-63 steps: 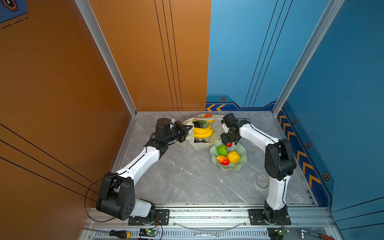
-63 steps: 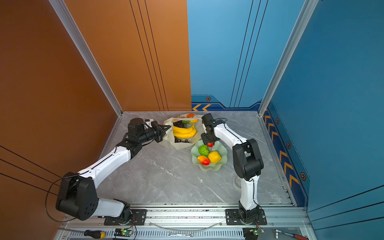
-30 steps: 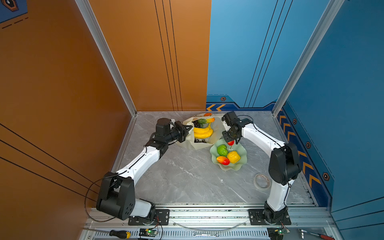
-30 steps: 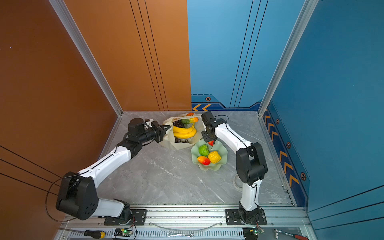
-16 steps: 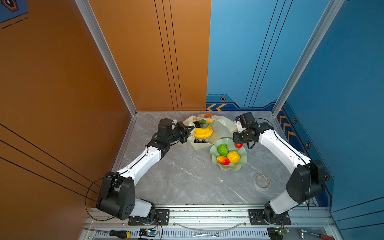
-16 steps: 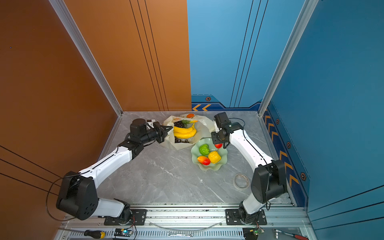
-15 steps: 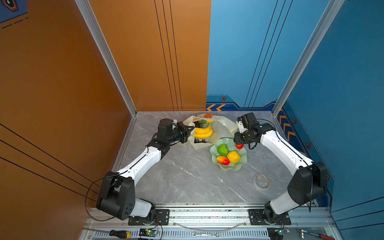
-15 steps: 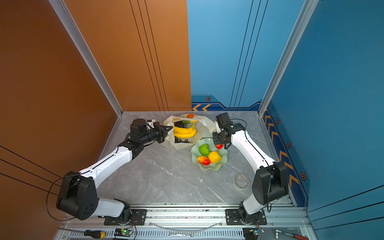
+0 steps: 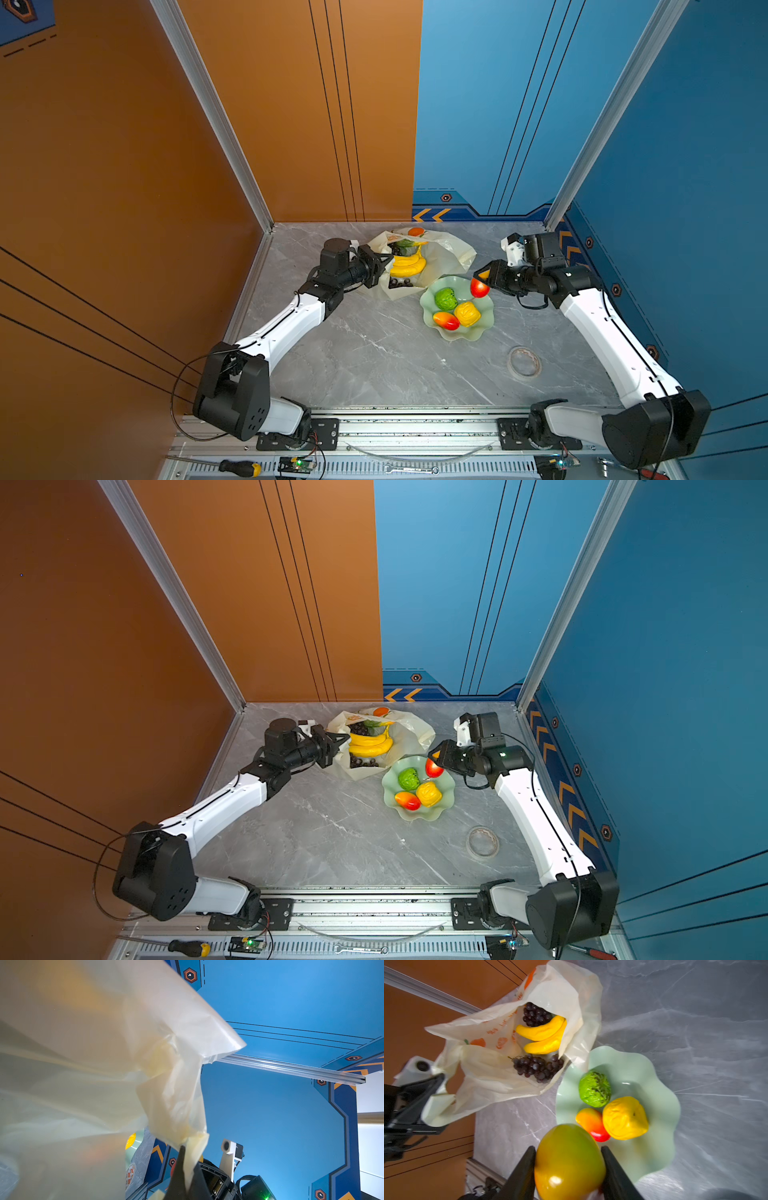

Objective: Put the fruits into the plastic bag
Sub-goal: 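Lift the mango with the right gripper and carry it toward the bag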

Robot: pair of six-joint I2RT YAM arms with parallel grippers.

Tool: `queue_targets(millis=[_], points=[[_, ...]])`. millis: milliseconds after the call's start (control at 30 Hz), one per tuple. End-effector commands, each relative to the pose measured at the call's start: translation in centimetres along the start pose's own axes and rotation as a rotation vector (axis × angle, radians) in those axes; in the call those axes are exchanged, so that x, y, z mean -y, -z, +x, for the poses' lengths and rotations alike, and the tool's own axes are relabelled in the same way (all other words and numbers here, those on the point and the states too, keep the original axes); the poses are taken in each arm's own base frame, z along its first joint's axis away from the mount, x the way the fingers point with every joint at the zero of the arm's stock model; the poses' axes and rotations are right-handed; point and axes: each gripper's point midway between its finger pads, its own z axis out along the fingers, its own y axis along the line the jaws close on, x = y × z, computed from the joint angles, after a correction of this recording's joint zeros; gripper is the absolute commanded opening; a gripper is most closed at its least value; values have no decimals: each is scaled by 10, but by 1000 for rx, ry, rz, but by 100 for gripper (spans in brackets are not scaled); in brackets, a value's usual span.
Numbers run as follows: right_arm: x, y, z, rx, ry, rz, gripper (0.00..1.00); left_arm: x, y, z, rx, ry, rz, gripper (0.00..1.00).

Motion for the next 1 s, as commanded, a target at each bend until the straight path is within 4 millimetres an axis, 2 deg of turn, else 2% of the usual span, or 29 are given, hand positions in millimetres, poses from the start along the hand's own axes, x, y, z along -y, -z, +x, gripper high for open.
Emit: queue_targets(millis=[0,167,267,467,667,967], points=[[-40,1,-2,15,-117,-188,44,22,3,2,16,-55,55,0],[-77,-5,-3,42,-119,-281,44,23,6,6,14,-57,60,0],[-97,-15,-2,55,-105,-312,44,20,8,7,16,-53,57,0],[-133,-32,-17,206,-16,-321,43,17,12,10,20,-52,56,0],[-151,-53,-23,299,205,-232,43,20,17,12,23,-51,66,0],[-155,-97,-13,300,523,-96,44,20,19,8,23,-43,62,0]])
